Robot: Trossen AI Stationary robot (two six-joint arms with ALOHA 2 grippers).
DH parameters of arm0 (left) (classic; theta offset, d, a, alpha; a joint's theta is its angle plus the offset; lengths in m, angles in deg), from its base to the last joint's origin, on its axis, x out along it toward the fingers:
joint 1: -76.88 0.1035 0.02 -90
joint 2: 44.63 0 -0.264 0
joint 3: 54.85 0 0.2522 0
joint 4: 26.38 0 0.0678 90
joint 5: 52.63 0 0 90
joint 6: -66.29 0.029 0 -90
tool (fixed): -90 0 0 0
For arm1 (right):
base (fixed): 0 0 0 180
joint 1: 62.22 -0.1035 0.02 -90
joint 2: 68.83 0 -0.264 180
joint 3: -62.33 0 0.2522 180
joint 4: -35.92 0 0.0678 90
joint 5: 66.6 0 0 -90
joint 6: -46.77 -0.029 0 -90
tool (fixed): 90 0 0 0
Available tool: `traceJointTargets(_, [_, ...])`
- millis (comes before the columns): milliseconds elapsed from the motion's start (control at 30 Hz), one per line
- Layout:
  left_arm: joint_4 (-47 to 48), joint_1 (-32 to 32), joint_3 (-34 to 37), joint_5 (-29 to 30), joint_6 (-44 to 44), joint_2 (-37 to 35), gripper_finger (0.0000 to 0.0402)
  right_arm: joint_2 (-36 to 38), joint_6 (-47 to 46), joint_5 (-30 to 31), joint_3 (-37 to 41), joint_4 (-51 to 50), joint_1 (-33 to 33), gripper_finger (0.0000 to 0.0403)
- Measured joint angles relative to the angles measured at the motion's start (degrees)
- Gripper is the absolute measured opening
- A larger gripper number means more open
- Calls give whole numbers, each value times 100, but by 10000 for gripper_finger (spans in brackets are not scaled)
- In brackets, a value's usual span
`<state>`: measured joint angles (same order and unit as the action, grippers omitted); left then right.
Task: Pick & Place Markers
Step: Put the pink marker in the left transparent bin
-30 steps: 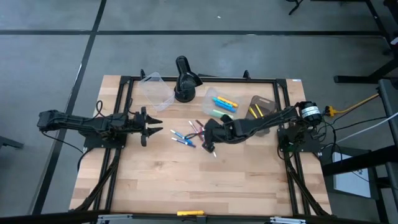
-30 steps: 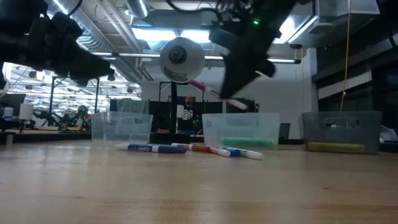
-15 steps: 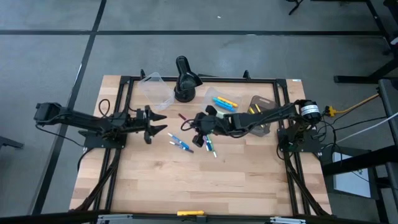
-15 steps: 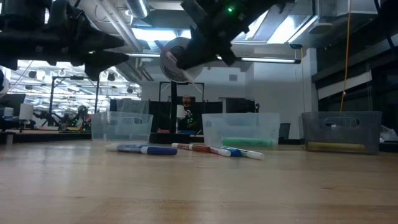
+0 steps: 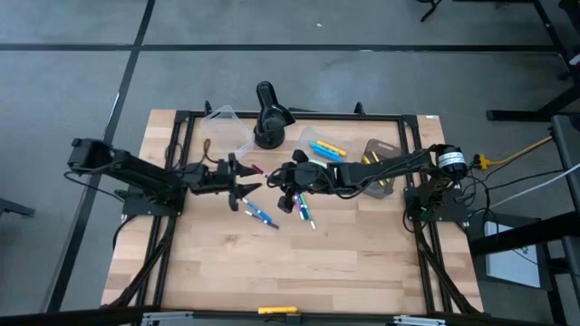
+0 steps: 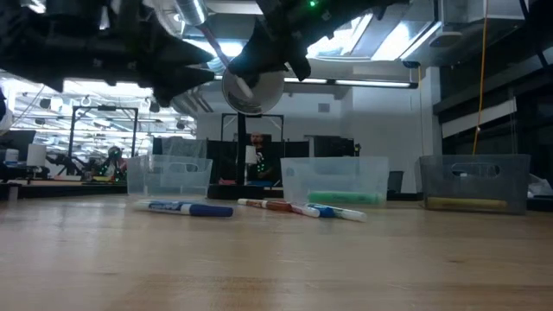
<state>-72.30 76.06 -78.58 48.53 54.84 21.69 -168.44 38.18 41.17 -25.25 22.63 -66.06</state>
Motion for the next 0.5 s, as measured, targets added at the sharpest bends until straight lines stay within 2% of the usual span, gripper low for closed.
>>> traceJointTargets(200, [-360,0,-459,-239,316,749,216,2,20,-1,0,8,0,24])
traceJointTargets(500, [-704,0,-538,133,371,1083,213,2,154,-1,0,8,0,25])
